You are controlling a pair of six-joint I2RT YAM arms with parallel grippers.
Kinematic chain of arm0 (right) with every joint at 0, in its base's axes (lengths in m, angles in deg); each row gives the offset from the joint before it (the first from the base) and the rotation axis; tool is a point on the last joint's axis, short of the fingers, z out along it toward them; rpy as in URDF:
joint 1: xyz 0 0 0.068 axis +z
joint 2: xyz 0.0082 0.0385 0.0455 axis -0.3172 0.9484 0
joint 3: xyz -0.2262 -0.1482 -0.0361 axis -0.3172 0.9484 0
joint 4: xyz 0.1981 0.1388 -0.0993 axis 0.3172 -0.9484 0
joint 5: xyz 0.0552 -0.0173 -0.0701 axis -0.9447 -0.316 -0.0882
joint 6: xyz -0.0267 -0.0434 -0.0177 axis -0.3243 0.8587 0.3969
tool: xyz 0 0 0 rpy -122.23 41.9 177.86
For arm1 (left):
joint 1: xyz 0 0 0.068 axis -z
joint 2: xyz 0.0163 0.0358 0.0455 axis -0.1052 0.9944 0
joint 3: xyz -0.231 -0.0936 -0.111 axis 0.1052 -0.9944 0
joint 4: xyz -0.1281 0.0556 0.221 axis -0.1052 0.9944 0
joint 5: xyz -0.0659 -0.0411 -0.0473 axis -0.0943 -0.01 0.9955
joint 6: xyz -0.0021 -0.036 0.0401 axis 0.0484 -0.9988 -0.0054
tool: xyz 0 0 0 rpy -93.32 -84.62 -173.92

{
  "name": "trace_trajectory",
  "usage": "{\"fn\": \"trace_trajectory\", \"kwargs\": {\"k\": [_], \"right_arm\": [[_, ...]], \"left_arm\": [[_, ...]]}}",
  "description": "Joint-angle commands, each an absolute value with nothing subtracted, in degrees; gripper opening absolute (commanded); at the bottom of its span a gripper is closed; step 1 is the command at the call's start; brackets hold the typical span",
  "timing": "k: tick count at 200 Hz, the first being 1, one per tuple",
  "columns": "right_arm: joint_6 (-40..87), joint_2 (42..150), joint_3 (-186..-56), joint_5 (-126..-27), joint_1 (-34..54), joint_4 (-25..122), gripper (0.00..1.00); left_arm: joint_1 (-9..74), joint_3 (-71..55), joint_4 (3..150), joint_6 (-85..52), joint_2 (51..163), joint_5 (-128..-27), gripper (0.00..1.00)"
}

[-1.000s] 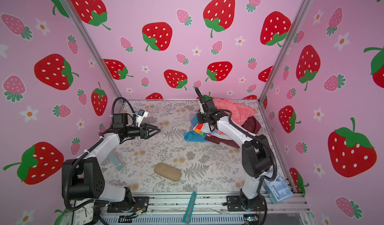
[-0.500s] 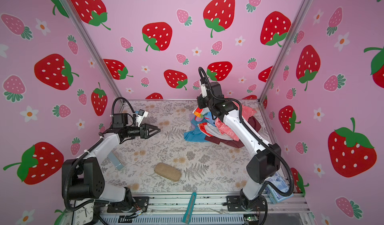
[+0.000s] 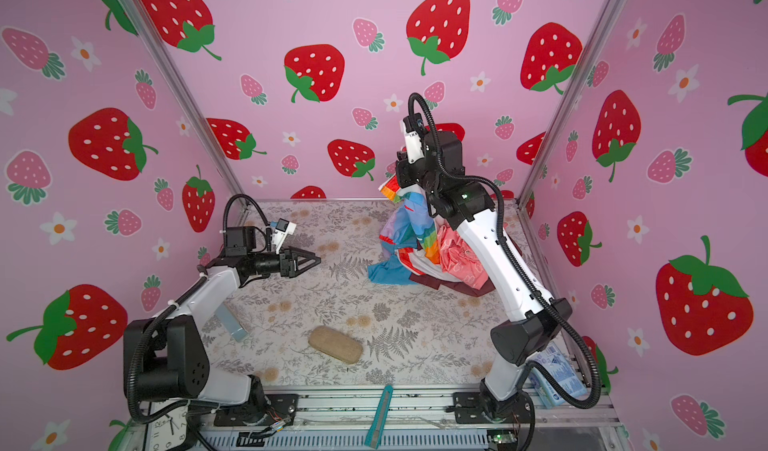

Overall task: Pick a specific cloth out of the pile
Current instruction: 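Lift the rainbow garment up out of the pile with the right gripper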

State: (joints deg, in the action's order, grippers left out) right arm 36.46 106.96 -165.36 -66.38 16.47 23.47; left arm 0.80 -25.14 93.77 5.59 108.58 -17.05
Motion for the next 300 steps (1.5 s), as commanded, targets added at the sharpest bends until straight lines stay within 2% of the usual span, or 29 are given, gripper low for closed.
{"fn": "trace_trajectory", "kwargs": {"k": [1,49,118,172,214,300], "right_arm": [[38.61,108.07,-170.58,-70.5,16.49,26.3,0.0],[37.52,109.03,-174.39,-76.75,16.55,30.67,0.0],[37.18,108.97,-176.55,-78.6,16.57,38.39,0.0],[34.37,110.7,-179.49,-84.21,16.57,45.76,0.0],[28.44,114.45,-181.95,-90.26,16.56,53.87,0.0],[8.38,130.89,-190.87,-100.33,16.56,72.52,0.0]], "left_arm": [[0.94,-22.68,93.07,5.87,107.53,-15.34,0.99],[0.99,-22.41,93.15,5.87,107.56,-15.28,0.99],[0.96,-22.62,93.15,5.96,107.54,-15.28,0.99],[0.91,-22.91,93.33,6.22,106.95,-15.81,0.99],[0.73,-23.22,93.85,6.53,104.33,-17.05,0.99],[-0.8,-24.75,95.71,7.45,97.39,-19.47,0.99]]}}
